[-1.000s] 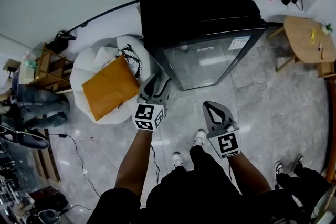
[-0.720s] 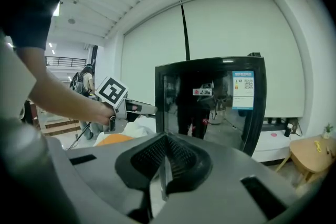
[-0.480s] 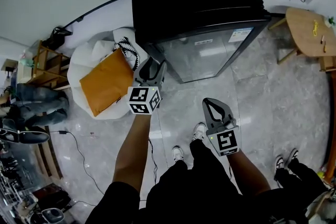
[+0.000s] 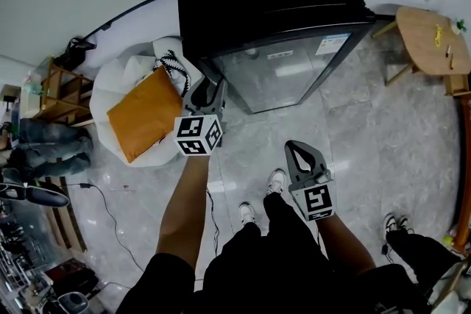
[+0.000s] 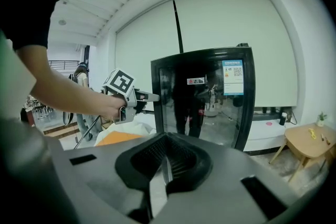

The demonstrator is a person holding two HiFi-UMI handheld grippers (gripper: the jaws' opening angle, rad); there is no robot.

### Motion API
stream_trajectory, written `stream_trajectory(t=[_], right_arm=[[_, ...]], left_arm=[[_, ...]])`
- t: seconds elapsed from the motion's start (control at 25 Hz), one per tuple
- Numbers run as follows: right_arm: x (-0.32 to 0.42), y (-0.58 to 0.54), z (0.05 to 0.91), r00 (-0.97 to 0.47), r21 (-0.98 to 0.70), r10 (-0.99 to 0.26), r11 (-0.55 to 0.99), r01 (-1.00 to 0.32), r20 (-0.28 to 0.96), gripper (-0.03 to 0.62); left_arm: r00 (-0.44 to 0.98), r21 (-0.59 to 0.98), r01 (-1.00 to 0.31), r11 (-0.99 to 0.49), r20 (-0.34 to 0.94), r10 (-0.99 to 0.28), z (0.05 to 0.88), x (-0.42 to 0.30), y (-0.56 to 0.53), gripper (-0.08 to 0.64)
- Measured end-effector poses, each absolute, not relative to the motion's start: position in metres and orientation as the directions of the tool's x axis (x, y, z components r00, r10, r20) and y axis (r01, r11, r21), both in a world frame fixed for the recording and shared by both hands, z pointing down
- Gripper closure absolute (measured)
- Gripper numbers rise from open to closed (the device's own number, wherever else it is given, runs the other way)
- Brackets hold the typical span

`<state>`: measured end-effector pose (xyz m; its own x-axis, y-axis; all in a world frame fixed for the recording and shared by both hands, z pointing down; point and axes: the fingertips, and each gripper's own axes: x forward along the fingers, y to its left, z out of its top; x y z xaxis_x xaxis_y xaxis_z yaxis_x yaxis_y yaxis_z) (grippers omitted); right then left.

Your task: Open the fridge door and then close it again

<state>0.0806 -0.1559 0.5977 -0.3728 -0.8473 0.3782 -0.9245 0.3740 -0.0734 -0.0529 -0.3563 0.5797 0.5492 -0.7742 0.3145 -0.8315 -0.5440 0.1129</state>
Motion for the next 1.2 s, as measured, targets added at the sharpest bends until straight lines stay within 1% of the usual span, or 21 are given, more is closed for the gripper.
stream_trajectory(t=[0.16,0.4,0.68,1.2], right_arm=[[0.081,-0.16,0.593,-0.368,-0.074,-0.856,0.368,-0.927,0.362,0.572],[0.078,-0.164,0.587,-0.358,-0.139,-0.875,0.33,-0.934,0.325,0.572],[0.075,-0.16,0.583,-0.353,-0.111,-0.882,0.335,-0.936,0.313,0.572],[0.073,-0.136,0.565,-0.303,-0.055,-0.904,0.301,-0.952,0.301,0.572]], left_arm=[[0.561,0.122,-0.822,-0.556,0.335,-0.757,0.578,-0.055,-0.356,0.402],[0.56,0.115,-0.82,-0.561,0.364,-0.744,0.58,-0.053,-0.351,0.413],[0.544,0.092,-0.829,-0.551,0.357,-0.759,0.58,-0.052,-0.307,0.431],[0.599,0.087,-0.784,-0.614,0.362,-0.714,0.58,-0.045,-0.264,0.454]])
